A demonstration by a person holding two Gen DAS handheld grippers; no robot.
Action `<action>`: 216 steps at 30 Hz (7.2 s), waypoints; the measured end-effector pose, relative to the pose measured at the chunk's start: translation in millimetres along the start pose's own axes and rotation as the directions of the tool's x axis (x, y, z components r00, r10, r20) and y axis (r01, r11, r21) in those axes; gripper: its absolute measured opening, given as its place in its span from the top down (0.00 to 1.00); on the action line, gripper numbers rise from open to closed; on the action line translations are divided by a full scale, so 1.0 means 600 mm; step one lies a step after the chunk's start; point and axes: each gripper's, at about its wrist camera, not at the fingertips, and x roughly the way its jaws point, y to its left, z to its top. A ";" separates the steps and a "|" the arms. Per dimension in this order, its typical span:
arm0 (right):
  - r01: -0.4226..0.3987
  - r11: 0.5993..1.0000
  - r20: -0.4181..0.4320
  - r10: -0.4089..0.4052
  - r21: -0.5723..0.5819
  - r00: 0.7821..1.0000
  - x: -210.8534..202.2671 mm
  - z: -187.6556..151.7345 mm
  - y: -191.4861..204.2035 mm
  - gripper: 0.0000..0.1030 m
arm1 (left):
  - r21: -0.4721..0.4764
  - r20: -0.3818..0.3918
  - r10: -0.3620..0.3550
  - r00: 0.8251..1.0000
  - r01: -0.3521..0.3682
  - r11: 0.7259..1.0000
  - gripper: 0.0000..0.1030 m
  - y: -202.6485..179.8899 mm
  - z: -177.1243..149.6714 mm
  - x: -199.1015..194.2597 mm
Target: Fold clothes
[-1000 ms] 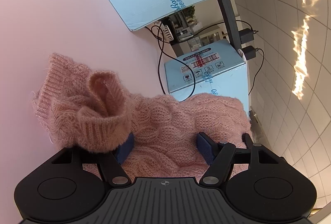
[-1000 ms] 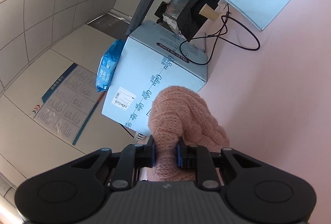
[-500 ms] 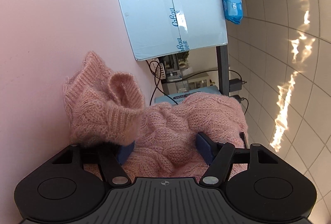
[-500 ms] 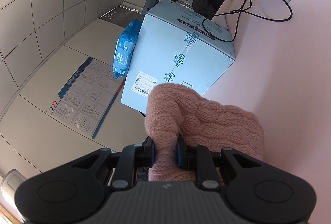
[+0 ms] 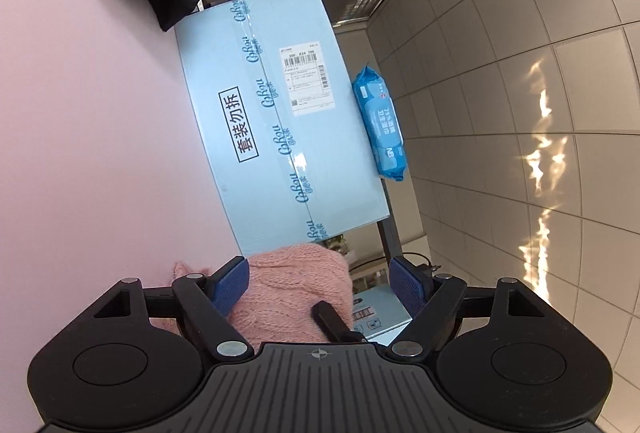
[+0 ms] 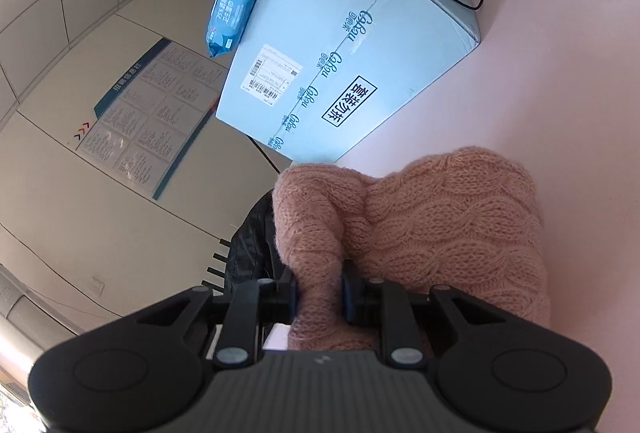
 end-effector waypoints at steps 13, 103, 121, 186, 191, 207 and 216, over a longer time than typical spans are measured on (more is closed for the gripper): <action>0.005 0.997 -0.078 0.001 0.077 0.997 0.044 -0.016 -0.009 0.76 | 0.021 -0.136 -0.195 0.971 0.200 0.980 0.18 -0.054 0.029 0.007; 0.023 0.987 -0.066 -0.013 0.159 0.998 0.058 0.029 -0.127 0.44 | -0.088 -0.357 -0.021 0.934 -0.012 0.996 0.15 0.064 0.030 0.099; -0.020 0.994 -0.021 0.022 0.107 1.000 0.048 0.022 -0.110 0.52 | 0.002 -0.371 0.027 0.928 -0.029 1.000 0.15 0.045 0.031 0.098; -0.475 0.880 -0.311 0.447 -0.015 0.839 0.528 -0.048 0.249 0.54 | 0.374 0.152 0.339 0.929 -0.371 0.850 0.15 -0.016 0.433 -0.065; -0.433 0.901 -0.306 0.411 -0.006 0.859 0.565 -0.047 0.241 0.53 | 0.317 0.117 0.373 0.920 -0.391 0.864 0.15 0.013 0.472 -0.042; -0.274 0.919 -0.266 0.350 0.284 0.898 0.630 -0.061 0.115 0.22 | 0.277 0.043 0.426 0.904 -0.420 0.864 0.15 0.097 0.485 0.008; -0.259 0.920 -0.067 0.290 0.296 0.955 0.575 -0.045 0.104 0.14 | 0.268 0.055 0.449 0.892 -0.446 0.854 0.15 0.099 0.488 0.011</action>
